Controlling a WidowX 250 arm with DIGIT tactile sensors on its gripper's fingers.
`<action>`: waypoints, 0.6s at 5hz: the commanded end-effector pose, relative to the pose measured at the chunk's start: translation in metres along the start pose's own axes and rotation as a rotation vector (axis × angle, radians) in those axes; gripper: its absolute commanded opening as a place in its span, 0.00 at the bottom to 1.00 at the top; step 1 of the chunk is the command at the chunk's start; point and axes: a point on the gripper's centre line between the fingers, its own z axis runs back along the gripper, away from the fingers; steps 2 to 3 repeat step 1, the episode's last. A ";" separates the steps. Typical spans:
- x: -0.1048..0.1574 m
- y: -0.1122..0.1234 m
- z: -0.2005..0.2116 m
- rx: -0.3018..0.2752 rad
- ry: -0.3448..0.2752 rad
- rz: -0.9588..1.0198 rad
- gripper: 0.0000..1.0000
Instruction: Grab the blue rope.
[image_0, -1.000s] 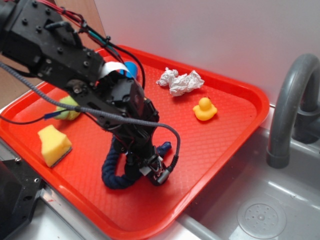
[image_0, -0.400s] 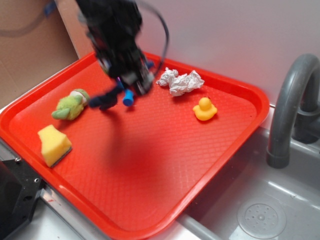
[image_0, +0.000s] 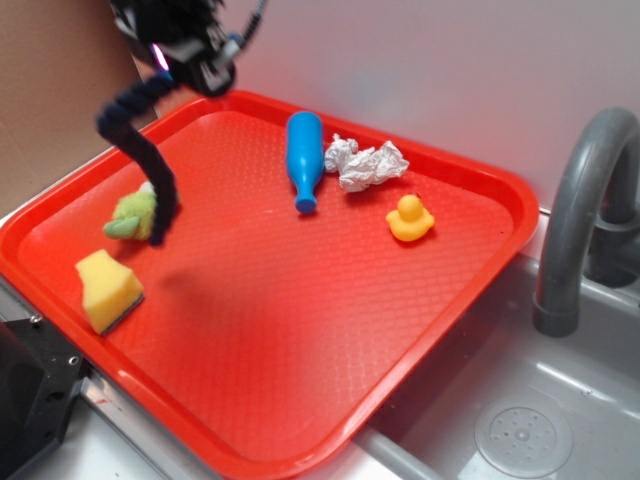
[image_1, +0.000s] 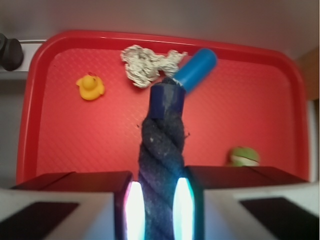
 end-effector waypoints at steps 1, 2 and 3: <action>0.011 0.015 0.032 0.020 -0.099 0.031 0.00; 0.011 0.015 0.032 0.020 -0.099 0.031 0.00; 0.011 0.015 0.032 0.020 -0.099 0.031 0.00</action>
